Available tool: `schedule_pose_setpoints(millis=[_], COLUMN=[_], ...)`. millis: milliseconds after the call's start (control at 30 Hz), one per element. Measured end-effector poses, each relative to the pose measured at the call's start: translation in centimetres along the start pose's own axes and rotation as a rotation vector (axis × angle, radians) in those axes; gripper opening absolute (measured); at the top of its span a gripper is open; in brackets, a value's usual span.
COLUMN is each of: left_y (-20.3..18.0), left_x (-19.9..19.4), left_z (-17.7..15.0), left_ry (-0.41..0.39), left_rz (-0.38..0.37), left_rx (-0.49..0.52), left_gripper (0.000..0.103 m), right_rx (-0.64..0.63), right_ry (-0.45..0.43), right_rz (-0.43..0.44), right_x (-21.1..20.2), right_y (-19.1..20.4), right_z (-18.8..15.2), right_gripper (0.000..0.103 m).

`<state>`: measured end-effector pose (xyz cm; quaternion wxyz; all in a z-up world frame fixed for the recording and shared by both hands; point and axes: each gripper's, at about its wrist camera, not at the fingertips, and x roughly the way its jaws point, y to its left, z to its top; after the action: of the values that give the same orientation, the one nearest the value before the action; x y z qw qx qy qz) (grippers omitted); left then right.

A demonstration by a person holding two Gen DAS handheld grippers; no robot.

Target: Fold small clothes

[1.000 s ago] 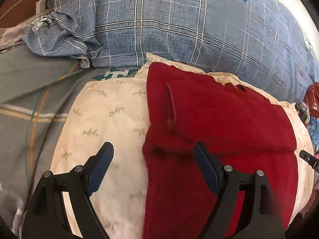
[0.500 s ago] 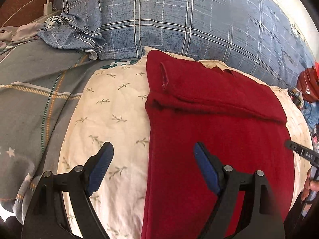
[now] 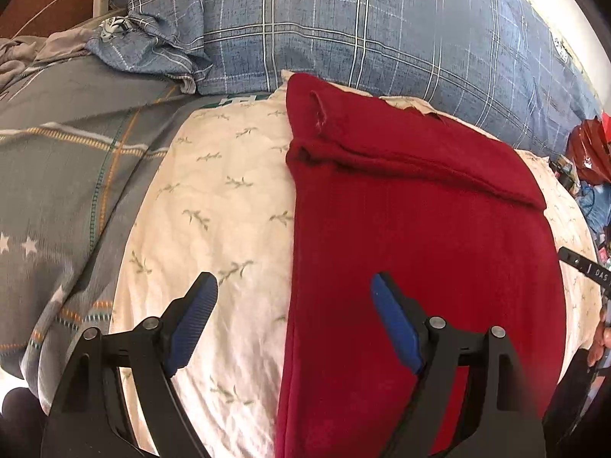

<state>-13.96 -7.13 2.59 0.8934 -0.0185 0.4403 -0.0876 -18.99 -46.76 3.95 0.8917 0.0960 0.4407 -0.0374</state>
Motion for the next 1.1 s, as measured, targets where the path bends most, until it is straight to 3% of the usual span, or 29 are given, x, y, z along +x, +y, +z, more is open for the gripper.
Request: schedule_pose_setpoints(millis=[133, 167, 200, 267, 567, 867, 1100], left_y=[0.0, -0.1, -0.1, -0.2, 0.9, 1.1, 1.1], left_x=[-0.2, -0.2, -0.3, -0.4, -1.7, -3.4, -4.6], left_z=[-1.0, -1.3, -1.6, -2.0, -5.1, -8.4, -10.6], left_ry=[0.01, 0.012, 0.015, 0.02, 0.059, 0.112, 0.157], left_rz=[-0.004, -0.006, -0.01, -0.018, -0.067, -0.127, -0.158], left_rx=[0.009, 0.012, 0.014, 0.013, -0.016, 0.006, 0.017], left_gripper=[0.083, 0.083, 0.083, 0.083, 0.083, 0.083, 0.083], right_rx=[0.052, 0.076, 0.103, 0.129, 0.124, 0.016, -0.026], right_ry=[0.017, 0.032, 0.052, 0.063, 0.108, 0.262, 0.315], right_rz=[0.064, 0.102, 0.147, 0.198, 0.222, 0.312, 0.346], right_x=[-1.0, -1.1, -1.1, -1.2, -1.5, -3.2, -3.7], right_y=[-0.8, -1.0, -1.3, -1.3, -0.8, -0.5, -0.2], right_z=[-0.8, -1.1, -1.5, -2.2, -4.5, -8.9, -12.0], right_gripper=[0.016, 0.023, 0.036, 0.046, 0.046, 0.046, 0.046])
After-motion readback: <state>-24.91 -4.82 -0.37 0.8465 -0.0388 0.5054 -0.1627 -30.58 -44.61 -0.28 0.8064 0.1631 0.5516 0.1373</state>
